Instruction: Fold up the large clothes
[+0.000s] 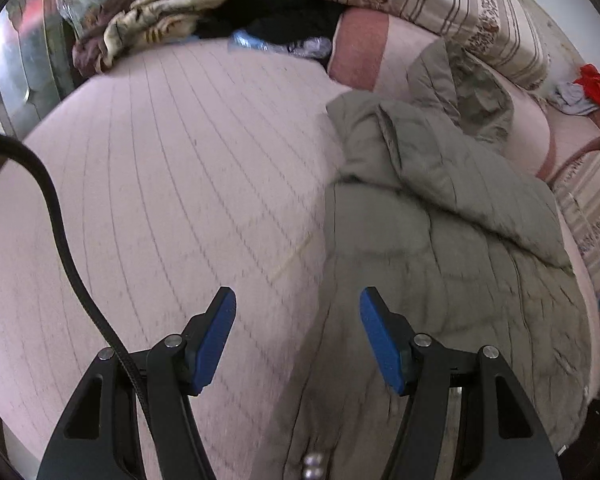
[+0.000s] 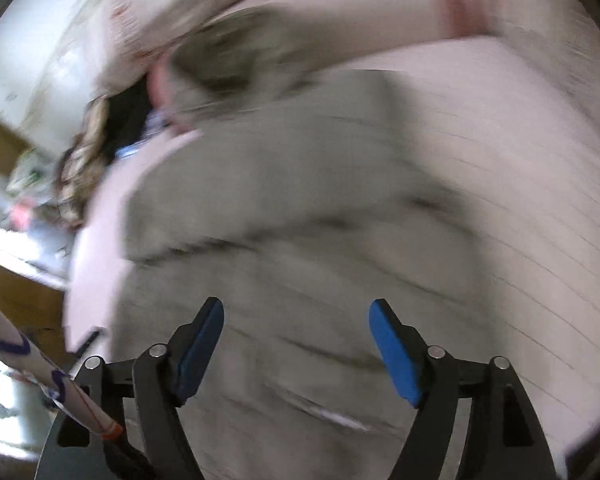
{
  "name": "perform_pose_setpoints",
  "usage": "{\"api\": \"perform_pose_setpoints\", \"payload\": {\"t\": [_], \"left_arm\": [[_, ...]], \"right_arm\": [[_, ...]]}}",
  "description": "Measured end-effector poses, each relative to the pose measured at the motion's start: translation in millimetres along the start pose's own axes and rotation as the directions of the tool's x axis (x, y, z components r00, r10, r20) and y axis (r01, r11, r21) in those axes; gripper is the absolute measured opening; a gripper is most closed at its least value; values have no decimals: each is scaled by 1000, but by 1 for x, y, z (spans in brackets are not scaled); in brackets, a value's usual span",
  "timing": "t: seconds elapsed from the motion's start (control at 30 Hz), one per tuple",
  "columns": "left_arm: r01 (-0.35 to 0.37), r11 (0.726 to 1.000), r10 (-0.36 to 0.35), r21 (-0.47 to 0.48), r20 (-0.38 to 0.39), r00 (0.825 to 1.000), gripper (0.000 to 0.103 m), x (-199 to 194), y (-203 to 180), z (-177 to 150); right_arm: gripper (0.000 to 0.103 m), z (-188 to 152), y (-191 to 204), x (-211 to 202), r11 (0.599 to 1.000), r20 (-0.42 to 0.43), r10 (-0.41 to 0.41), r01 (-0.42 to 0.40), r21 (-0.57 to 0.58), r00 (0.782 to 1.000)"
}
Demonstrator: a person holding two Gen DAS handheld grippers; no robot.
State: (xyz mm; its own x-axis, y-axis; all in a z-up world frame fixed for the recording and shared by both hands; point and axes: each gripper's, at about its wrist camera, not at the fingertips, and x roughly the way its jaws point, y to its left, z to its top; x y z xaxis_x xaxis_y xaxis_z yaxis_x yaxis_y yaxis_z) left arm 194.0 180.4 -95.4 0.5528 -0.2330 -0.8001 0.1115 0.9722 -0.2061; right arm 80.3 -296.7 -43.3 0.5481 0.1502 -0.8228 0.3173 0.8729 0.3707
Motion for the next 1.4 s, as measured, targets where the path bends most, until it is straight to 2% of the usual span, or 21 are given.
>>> {"api": "perform_pose_setpoints", "payload": {"t": [0.03, 0.1, 0.2, 0.27, 0.3, 0.33, 0.37, 0.43, 0.5, 0.57, 0.6, 0.67, 0.73, 0.8, 0.9, 1.0, 1.13, 1.2, 1.3, 1.4], "left_arm": [[14, 1000, -14, -3, -11, 1000, 64, 0, 2, -4], [50, 999, -50, -12, -41, 998, 66, 3, 4, -11], [95, 995, -97, -30, -96, 991, 67, 13, 5, -22], [130, 991, -135, -44, -142, 981, 66, 21, 1, -32], [148, 988, -154, -44, -167, 974, 66, 26, -5, -39], [133, 991, -136, -27, -154, 979, 66, 24, -11, -43], [124, 992, -123, -8, -147, 981, 63, 21, -18, -46], [140, 990, -137, 8, -165, 977, 58, 17, -32, -54], [89, 994, -79, 61, -149, 986, 58, 9, -46, -65], [47, 996, -35, 80, -144, 989, 58, 2, -52, -74], [27, 997, -17, 73, -139, 990, 57, -5, -52, -74], [9, 998, -2, 66, -107, 994, 57, -22, -51, -73], [5, 998, -2, 59, -57, 998, 57, -52, -49, -70], [17, 998, -17, 56, -4, 1000, 57, -78, -49, -62], [23, 998, -28, 63, 89, 996, 59, -112, -59, -42], [24, 997, -35, 69, 167, 985, 69, -126, -75, -22], [-30, 996, 10, 80, 242, 970, 72, -117, -95, 0], [-58, 995, 36, 78, 266, 963, 73, -102, -101, 12], [-107, 992, 85, 65, 274, 958, 73, -78, -98, 25], [-109, 994, 97, 29, 263, 960, 73, -53, -80, 31]], "right_arm": [[81, -20, -27, -14, 998, 11, -56, 56, 28, 998], [81, -58, -69, -35, 990, 22, -117, 115, 80, 993], [81, -99, -108, -38, 978, -3, -150, 149, 149, 989], [77, -117, -119, -28, 976, -34, -141, 144, 163, 989], [54, -125, -122, -22, 979, -49, -116, 123, 164, 992], [30, -132, -123, -15, 984, -71, -72, 82, 160, 995], [29, -138, -121, -10, 987, -79, -36, 48, 153, 996], [25, -143, -115, -15, 991, -47, -64, 68, 111, 997], [25, -146, -116, -22, 991, -33, -73, 76, 110, 997], [29, -145, -116, -23, 989, -17, -100, 101, 107, 995], [35, -144, -113, -25, 987, -6, -117, 117, 108, 993], [36, -141, -110, -39, 986, 17, -126, 123, 115, 992], [43, -139, -97, -58, 989, 59, -121, 115, 96, 991], [46, -139, -80, -78, 995, 105, -94, 88, 54, 990], [54, -128, -42, -101, 1000, 150, 1, 1, -16, 989], [61, -116, 0, -113, 993, 172, 66, -48, -103, 983], [68, -80, 63, -115, 974, 191, 133, -92, -207, 973], [69, -52, 93, -106, 968, 210, 130, -79, -238, 969], [71, -13, 128, -87, 965, 210, 118, -63, -253, 970], [71, 38, 158, -52, 969, 184, 116, -70, -238, 976]]}}
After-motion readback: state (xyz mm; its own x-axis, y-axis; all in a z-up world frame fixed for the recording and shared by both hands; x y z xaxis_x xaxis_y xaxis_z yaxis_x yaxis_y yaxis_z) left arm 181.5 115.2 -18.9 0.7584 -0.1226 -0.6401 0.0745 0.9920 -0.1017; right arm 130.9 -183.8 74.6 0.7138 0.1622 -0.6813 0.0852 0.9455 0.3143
